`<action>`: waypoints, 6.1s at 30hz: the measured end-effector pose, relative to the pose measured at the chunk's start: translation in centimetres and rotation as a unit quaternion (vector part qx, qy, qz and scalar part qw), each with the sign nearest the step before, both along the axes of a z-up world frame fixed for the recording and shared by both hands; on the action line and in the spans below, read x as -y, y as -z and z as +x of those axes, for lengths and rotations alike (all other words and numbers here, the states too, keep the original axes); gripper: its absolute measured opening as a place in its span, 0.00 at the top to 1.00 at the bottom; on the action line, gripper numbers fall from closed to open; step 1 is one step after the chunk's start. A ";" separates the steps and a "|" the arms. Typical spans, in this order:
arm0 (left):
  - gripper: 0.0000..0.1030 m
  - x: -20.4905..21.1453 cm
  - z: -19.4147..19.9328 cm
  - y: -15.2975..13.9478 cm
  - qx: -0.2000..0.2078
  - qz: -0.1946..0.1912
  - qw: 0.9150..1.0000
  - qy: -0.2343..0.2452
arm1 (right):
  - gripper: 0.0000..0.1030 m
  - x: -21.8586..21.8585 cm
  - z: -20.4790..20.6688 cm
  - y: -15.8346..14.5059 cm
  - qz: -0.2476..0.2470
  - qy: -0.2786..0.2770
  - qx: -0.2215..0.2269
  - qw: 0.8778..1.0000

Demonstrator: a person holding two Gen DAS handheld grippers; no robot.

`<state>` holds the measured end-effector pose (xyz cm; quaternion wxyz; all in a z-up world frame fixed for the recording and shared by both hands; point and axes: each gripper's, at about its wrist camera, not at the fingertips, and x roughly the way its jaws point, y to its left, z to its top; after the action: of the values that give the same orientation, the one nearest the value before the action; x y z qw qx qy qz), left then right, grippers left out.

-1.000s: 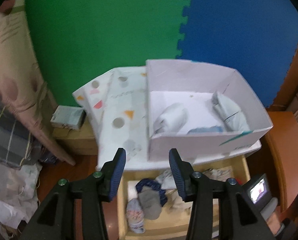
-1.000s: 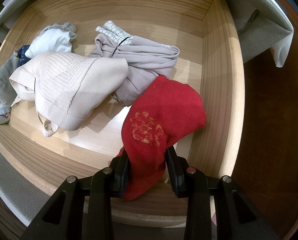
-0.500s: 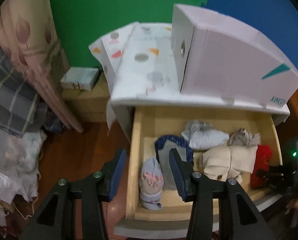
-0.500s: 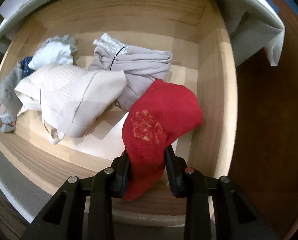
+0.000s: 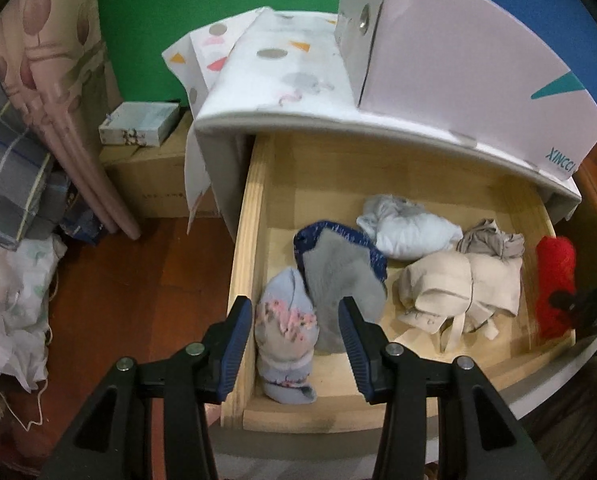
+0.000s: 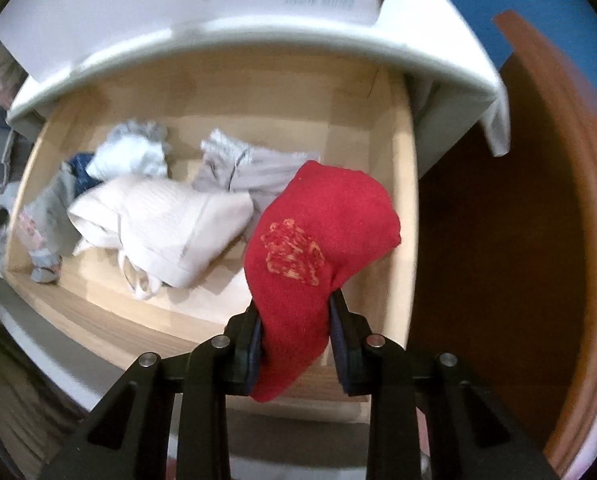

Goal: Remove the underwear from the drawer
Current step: 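Lift the red sock out of the drawer with the right tool, then lower the red sock into the white box and open the right tool, then move the right tool back into the drawer and grasp the beige bra, then grasp the grey sock with the left tool while the right tool holds the beige bra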

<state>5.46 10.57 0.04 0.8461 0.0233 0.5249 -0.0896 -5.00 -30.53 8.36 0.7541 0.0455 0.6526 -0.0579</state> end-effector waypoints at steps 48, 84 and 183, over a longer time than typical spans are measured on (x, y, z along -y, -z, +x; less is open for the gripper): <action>0.55 -2.0 -0.2 0.3 -0.001 -0.056 0.998 -0.043 | 0.75 -0.3 20.0 -15.1 -0.048 0.022 0.120 0.991; 0.55 -0.3 -0.1 1.1 -0.012 -0.015 1.000 -0.015 | 0.40 -4.8 5.4 -10.1 0.014 -0.113 0.025 0.993; 0.55 6.1 5.4 5.7 -0.132 0.021 0.991 -0.005 | 0.32 -3.3 1.4 8.3 -0.002 -0.021 -0.111 0.994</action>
<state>10.88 4.48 -5.65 0.7693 0.0261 0.6337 -0.0764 -3.61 -27.28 0.03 0.6784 0.0237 0.7327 -0.0480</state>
